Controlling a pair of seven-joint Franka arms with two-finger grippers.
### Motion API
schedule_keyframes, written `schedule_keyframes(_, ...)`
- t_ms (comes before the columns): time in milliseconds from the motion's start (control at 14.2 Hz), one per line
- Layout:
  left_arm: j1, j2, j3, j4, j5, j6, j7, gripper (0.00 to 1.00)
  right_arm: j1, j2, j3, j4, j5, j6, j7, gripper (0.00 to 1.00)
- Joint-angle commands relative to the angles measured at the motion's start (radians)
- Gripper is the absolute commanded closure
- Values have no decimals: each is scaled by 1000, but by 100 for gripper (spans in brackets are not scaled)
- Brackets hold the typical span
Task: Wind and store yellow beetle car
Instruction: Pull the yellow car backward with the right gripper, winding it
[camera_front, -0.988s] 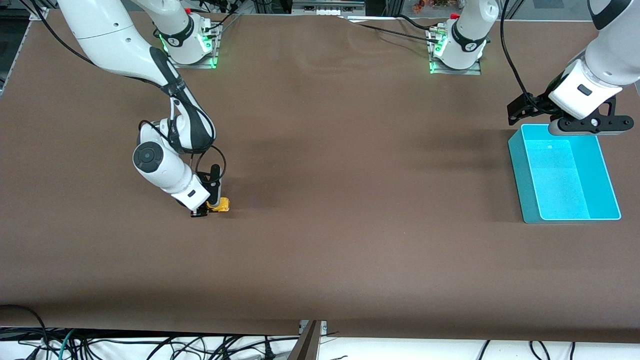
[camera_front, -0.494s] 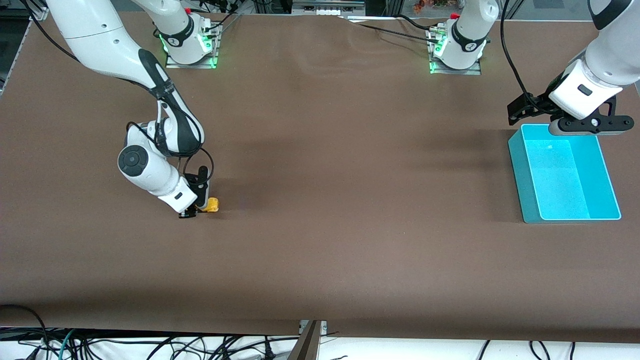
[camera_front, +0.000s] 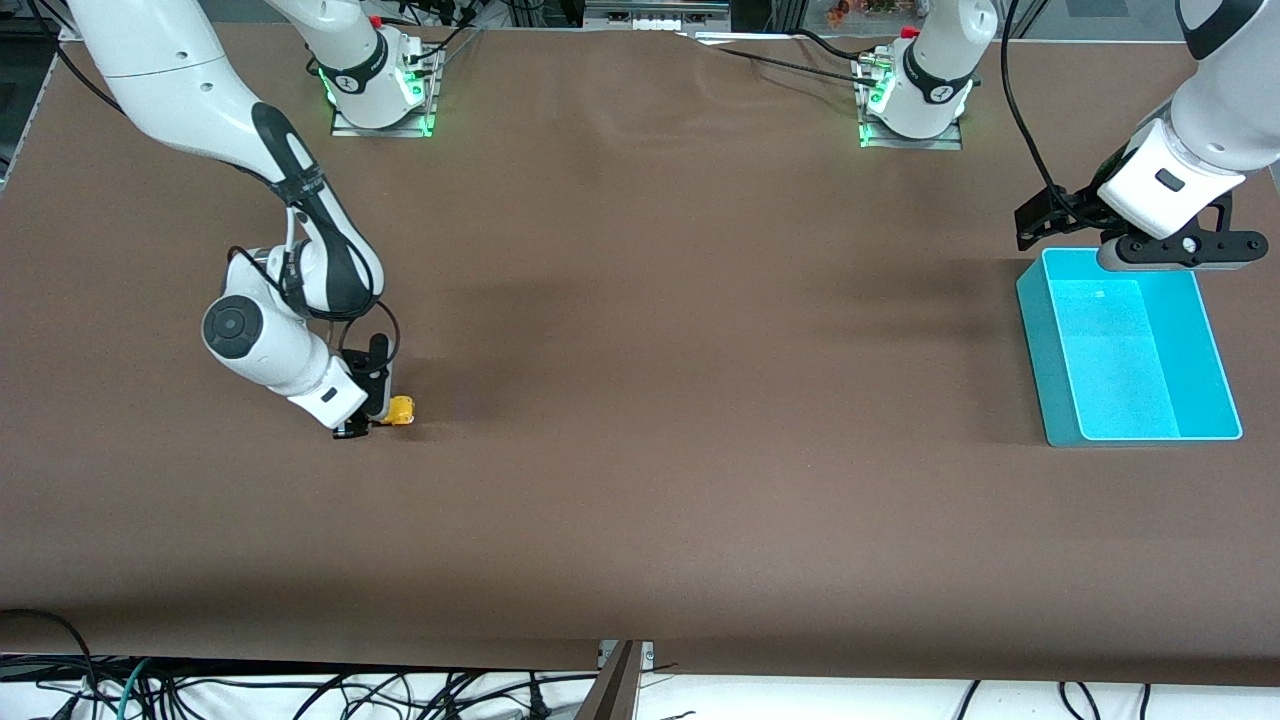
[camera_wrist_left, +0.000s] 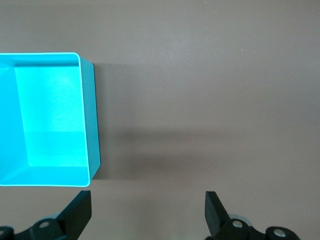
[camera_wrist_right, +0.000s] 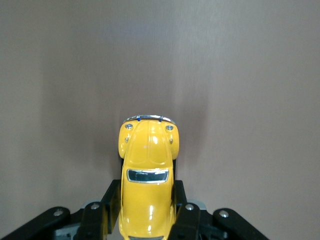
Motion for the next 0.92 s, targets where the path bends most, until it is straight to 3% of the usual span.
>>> schedule_keyframes(0, 11, 1, -3, 14, -15, -18, 3, 0, -45, 13, 5, 0, 7, -7, -63, 54)
schedule_keyframes(847, 10, 1, -3, 14, -14, -18, 3, 0, -148, 13, 5, 0, 6, -28, -131, 53)
